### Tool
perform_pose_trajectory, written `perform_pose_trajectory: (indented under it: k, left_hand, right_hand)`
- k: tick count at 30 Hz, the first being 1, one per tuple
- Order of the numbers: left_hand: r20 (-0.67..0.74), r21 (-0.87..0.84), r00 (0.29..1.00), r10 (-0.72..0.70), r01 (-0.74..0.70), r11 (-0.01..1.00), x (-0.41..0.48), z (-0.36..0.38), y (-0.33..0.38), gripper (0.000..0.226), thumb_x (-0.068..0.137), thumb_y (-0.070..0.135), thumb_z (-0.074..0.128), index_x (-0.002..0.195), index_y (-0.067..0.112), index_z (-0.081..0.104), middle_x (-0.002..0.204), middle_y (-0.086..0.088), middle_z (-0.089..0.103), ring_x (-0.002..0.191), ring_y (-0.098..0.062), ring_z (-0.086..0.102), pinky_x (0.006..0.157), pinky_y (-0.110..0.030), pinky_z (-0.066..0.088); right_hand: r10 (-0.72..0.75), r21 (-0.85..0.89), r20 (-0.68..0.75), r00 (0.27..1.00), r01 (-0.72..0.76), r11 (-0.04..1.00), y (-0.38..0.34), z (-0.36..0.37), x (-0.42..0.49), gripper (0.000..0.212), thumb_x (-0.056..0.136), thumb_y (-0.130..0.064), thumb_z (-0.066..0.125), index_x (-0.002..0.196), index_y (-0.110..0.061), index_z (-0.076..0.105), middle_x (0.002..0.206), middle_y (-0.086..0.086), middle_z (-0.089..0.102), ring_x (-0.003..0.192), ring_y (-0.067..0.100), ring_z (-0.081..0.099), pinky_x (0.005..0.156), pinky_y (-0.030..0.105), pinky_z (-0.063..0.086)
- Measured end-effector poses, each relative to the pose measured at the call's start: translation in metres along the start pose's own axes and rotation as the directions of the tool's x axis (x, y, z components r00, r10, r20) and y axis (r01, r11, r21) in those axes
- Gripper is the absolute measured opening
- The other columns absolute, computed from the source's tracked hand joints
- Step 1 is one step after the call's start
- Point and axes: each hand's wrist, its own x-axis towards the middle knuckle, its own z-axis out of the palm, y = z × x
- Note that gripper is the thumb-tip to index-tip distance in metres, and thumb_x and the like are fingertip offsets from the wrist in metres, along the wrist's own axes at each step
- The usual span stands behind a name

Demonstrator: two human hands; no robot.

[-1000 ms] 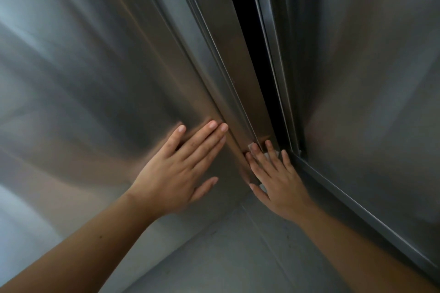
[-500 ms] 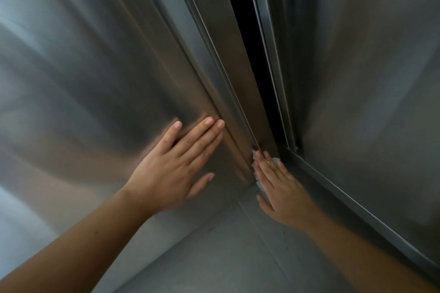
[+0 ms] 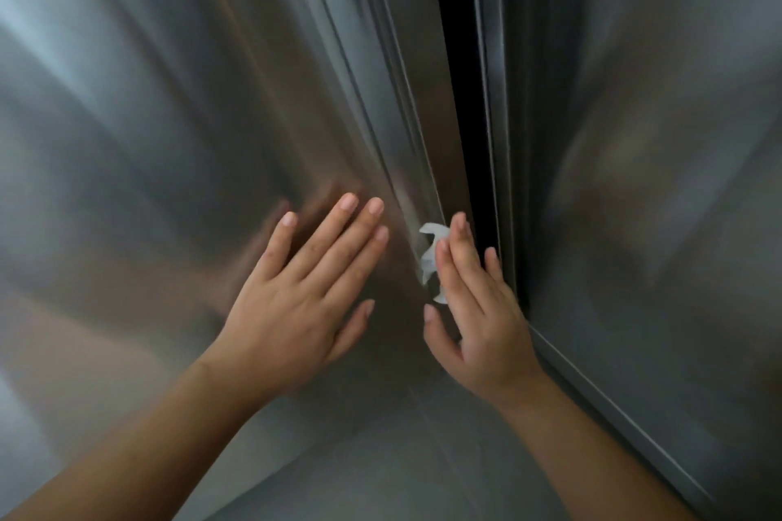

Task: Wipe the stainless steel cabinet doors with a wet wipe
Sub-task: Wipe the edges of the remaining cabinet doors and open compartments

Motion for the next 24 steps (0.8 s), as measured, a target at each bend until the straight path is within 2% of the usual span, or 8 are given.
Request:
perform_pose_trajectory:
  k: [6,10,15,19,24]
  left_hand:
    - [-0.169,0.039,0.958,-0.231,0.241,0.97,0.0,-0.038,-0.04,0.051,0.09,0.027,0.043,0.136,0.005,0.045,0.147,-0.013,0.032,0.139,-0.027,0.024,0.11,-0.05,0.014]
    - [-0.234,0.032,0.912,-0.337,0.353,0.935,0.003,-0.061,-0.064,0.049,0.088,0.025,0.046,0.134,0.006,0.049,0.147,-0.013,0.032,0.139,-0.027,0.023,0.109,-0.051,0.015]
    - [-0.228,-0.036,0.892,-0.391,0.394,0.919,0.016,-0.097,-0.098,0.046,0.09,0.025,0.044,0.133,0.008,0.048,0.146,-0.013,0.033,0.139,-0.026,0.023,0.11,-0.05,0.013]
    - [-0.153,-0.143,0.872,-0.466,0.447,0.883,0.022,-0.133,-0.128,0.047,0.089,0.025,0.045,0.132,0.008,0.049,0.146,-0.012,0.034,0.139,-0.026,0.025,0.107,-0.051,0.018]
    - [0.014,-0.256,0.812,-0.584,0.567,0.783,0.016,-0.191,-0.163,0.048,0.085,0.025,0.046,0.131,0.011,0.044,0.145,-0.01,0.036,0.138,-0.025,0.025,0.107,-0.051,0.02]
  right_hand:
    - [0.025,0.07,-0.283,0.959,-0.005,0.998,-0.059,-0.01,0.101,0.049,0.089,-0.016,0.041,0.131,0.009,0.035,0.142,0.023,0.027,0.135,0.033,0.031,0.115,0.04,0.017]
    - [-0.025,0.082,-0.29,0.957,0.051,0.995,-0.094,-0.011,0.149,0.048,0.09,-0.014,0.041,0.132,0.007,0.034,0.142,0.022,0.025,0.135,0.033,0.03,0.115,0.042,0.017]
    - [-0.091,0.034,-0.131,0.987,0.096,0.995,-0.122,-0.028,0.189,0.05,0.088,-0.012,0.045,0.133,0.007,0.032,0.142,0.023,0.025,0.135,0.035,0.031,0.112,0.048,0.026]
    - [-0.035,0.067,0.055,0.998,0.031,0.997,-0.155,-0.051,0.216,0.053,0.088,-0.015,0.044,0.135,0.004,0.032,0.145,0.021,0.024,0.137,0.031,0.028,0.111,0.045,0.026]
    - [0.056,0.025,0.29,0.956,-0.066,0.998,-0.199,-0.085,0.259,0.055,0.086,-0.024,0.044,0.133,0.004,0.039,0.143,0.023,0.034,0.133,0.035,0.033,0.108,0.044,0.028]
